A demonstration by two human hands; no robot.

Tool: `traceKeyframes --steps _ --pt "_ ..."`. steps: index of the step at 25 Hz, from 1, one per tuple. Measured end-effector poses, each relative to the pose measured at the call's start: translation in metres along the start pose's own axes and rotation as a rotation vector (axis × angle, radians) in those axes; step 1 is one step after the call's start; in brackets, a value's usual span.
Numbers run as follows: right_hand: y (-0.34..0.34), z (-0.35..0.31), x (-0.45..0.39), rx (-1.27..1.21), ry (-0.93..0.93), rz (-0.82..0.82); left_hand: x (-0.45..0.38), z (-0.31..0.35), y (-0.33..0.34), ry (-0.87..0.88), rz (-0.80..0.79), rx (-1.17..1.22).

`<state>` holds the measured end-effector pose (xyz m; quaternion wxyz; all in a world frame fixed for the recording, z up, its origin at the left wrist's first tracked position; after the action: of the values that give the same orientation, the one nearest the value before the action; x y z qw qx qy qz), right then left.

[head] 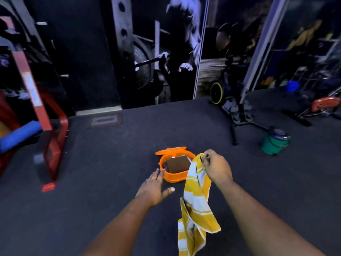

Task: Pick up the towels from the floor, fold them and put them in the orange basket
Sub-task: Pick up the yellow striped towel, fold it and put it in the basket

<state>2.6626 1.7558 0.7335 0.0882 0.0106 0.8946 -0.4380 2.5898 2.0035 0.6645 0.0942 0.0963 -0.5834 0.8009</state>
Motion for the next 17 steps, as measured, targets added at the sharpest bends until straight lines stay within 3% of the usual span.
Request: traceKeyframes --steps 5,9,12,17 --pt "-0.019 0.024 -0.067 -0.131 0.034 0.022 -0.101 0.063 -0.023 0.129 0.017 0.165" --pt "-0.033 0.054 -0.118 -0.391 -0.053 -0.115 -0.16 0.114 -0.034 0.206 0.02 0.192" --pt "-0.045 0.074 -0.15 -0.527 -0.029 -0.227 -0.198 0.135 -0.032 0.188 0.068 0.059" --pt "-0.079 0.127 -0.199 -0.423 0.062 -0.398 -0.235 0.149 -0.045 0.013 0.249 0.452"
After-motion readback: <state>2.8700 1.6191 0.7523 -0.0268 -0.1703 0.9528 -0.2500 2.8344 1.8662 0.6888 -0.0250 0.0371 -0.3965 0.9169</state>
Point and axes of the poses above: each hand's wrist, its own x-axis away from the middle knuckle, its own y-axis out of the palm, z = x × y, the point moved 1 cm from there along -x, towards the middle knuckle, and after that the axes turned 4 degrees about -x, right-handed, at the moved point
